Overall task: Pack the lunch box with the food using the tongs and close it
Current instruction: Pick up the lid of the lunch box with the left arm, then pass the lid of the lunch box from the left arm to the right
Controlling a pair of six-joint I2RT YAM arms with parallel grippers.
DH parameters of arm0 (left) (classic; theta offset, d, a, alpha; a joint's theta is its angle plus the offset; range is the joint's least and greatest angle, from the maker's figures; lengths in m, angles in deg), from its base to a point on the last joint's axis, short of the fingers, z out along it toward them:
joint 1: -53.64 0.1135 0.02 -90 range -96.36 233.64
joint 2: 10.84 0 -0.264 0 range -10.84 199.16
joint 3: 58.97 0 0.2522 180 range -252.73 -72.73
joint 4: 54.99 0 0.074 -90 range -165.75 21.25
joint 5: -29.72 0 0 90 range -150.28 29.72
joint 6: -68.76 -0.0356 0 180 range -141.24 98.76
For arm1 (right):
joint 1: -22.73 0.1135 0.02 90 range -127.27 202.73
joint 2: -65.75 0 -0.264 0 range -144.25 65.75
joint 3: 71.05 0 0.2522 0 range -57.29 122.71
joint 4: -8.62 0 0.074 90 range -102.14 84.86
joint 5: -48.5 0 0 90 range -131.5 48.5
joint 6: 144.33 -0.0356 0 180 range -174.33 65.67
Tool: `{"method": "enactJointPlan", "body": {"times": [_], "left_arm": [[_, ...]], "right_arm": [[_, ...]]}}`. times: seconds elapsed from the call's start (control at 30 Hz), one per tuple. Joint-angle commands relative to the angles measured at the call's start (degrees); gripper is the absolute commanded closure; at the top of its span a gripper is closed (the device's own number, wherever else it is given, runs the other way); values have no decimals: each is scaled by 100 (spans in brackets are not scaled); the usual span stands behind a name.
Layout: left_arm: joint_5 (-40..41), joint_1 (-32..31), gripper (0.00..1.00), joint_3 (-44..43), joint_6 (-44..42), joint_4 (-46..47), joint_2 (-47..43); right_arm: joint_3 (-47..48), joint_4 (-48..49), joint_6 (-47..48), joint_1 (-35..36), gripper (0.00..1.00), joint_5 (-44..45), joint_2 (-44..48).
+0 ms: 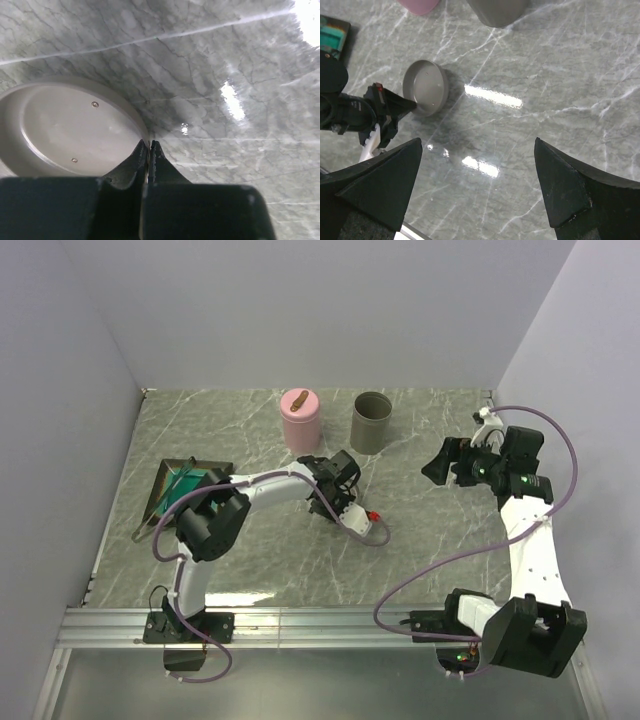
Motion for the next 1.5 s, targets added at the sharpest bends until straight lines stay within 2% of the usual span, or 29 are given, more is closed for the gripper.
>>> {"method": "enactJointPlan", "body": {"times": [0.0,0.17,0.37,0.47,0.5,0.53,0.63,0.67,0.7,0.73,0.77,0.8,0.87,0.9,0.93,1.07,1.23,1.37,1.47], "left_arm": [[-608,-23,99,-46,361,-141,-589],[-1602,91,100,-467,1196,-457,-1116],[-3140,644,100,-1074,3129,-19,-1573],[-3834,1066,100,-1066,4385,796,-1915],[-3940,1154,99,-979,5136,1112,-2039],[-4011,1311,100,-691,5518,1959,-2188],[-4310,1558,100,-23,6916,3247,-2803],[-4493,1637,99,145,7267,4243,-3057],[-4556,1708,99,260,8237,4671,-3146],[-4574,1856,100,401,8681,5032,-3200],[-4574,1928,99,480,9112,5871,-3287],[-4513,2068,99,690,10021,6323,-3323],[-4390,2200,100,858,10949,7255,-3358],[-4259,2253,99,876,11754,7851,-3315],[-4179,2323,100,868,12084,8048,-3280],[-3564,2333,100,771,12815,8339,-3183],[-3239,2280,100,377,13844,8709,-2946],[-3046,2245,100,-28,14493,8560,-2831],[-2913,2245,100,-335,14881,8412,-2726]], "right_arm": [[283,409,-273,-115,0,-311,-16],[442,805,-791,-221,0,-645,-69],[152,2060,-1907,-335,0,-742,238],[64,2562,-2391,-344,0,-769,379],[12,2702,-2618,-353,0,-803,449],[-15,2974,-2742,-353,0,-804,475],[-225,3754,-3407,-353,0,-961,598],[-296,3993,-3629,-344,0,-988,642],[-383,4274,-3883,-335,0,-1032,695],[-567,4825,-4382,-344,0,-1145,704],[-656,5083,-4630,-335,0,-1173,695],[-822,5651,-5155,-327,0,-1208,669],[-981,6269,-5676,-309,0,-1270,608],[-1052,6577,-5905,-283,1,-1270,555],[-1122,7084,-6255,-248,2,-1278,468],[-860,7660,-6426,42,6,-1252,239],[-516,8808,-6523,927,13,-945,-271],[-279,9435,-6303,1543,18,-804,-675],[-121,9997,-6390,1747,21,-541,-1009]]}}
